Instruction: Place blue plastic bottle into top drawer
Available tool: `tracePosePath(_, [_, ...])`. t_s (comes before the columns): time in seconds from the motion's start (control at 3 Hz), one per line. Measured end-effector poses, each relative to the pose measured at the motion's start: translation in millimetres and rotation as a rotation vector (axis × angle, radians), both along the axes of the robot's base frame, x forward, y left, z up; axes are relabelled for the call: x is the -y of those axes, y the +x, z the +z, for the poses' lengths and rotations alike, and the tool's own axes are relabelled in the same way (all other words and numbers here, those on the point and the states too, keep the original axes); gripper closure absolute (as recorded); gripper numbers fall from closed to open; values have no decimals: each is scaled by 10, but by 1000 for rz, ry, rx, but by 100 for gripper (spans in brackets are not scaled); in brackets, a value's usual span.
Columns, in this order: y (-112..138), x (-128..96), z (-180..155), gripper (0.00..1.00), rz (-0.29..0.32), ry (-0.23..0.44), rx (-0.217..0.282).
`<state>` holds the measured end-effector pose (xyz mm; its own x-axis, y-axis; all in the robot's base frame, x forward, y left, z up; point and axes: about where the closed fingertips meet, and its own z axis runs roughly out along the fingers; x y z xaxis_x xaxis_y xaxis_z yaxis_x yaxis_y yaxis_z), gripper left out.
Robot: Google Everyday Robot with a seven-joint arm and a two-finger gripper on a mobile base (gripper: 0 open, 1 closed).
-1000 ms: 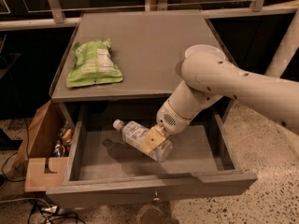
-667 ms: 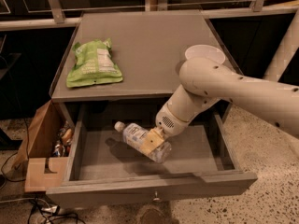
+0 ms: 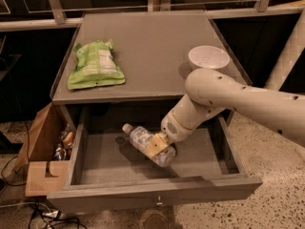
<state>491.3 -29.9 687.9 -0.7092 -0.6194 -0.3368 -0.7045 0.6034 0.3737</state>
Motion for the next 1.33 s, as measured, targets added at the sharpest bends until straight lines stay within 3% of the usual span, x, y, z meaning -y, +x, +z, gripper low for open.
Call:
tracePosePath(0.33, [21, 113, -50, 100, -166, 22, 18])
tracePosePath(0.67, [48, 244, -24, 100, -302, 0, 51])
tracePosePath(1.0, [49, 299, -31, 100, -367, -22, 60])
tracePosePath(1.33, [37, 284, -111, 100, -383, -33, 42])
